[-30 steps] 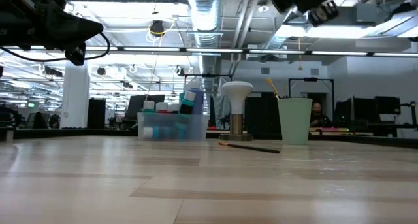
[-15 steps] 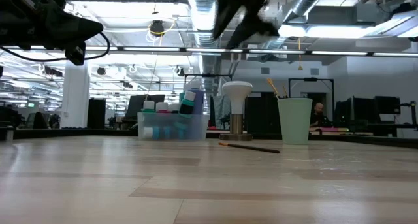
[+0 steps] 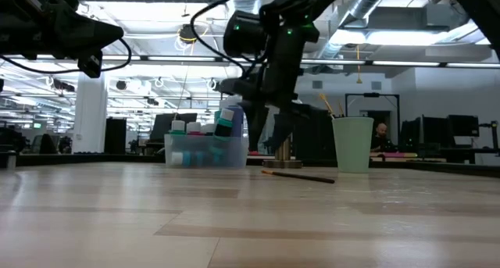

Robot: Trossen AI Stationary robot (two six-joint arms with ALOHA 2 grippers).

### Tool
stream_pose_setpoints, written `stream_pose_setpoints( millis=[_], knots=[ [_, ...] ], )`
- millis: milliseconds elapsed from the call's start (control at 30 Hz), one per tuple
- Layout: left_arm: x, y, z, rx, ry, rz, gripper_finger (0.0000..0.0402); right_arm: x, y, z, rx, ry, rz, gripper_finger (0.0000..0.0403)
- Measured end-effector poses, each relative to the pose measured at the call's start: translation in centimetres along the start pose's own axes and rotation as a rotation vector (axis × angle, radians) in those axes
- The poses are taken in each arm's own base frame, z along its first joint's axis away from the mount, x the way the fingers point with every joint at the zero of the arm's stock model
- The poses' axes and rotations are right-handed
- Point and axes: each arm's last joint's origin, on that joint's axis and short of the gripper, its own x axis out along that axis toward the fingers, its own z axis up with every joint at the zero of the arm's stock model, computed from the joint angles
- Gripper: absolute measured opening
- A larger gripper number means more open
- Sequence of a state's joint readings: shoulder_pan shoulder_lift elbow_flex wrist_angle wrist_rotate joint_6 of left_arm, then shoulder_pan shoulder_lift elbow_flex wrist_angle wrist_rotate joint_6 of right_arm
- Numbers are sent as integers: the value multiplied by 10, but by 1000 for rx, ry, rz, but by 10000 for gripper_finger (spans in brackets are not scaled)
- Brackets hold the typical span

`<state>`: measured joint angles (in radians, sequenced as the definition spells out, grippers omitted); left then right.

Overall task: Pick & Place Paint Supplies
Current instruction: Put the gold paint brush into the cup

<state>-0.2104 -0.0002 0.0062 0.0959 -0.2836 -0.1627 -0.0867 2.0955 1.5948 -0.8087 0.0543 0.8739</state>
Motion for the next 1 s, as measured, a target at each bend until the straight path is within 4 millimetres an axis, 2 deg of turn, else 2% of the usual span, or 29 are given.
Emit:
stream_pose_setpoints(
  millis=[167, 367, 500, 667, 733, 867, 1000],
  knots=[
    [0, 0, 0, 0, -1, 1, 6, 10, -3, 5, -32, -2, -5, 175],
    [0, 0, 0, 0, -1, 0, 6, 8, -5, 12, -78, -122, -78, 165],
    [0, 0, 0, 0, -1, 0, 6, 8, -8, 16, -78, -117, -64, 162],
    [0, 0, 0, 0, -1, 0, 6, 27, -6, 7, -101, -69, -103, 162],
    [0, 0, 0, 0, -1, 0, 6, 38, 2, 7, -106, -84, -66, 162],
    [0, 0, 0, 0, -1, 0, 6, 52, 0, 3, -102, -29, -86, 159],
    [0, 0, 0, 0, -1, 0, 6, 54, -1, 1, -81, -13, -105, 128]
  ],
)
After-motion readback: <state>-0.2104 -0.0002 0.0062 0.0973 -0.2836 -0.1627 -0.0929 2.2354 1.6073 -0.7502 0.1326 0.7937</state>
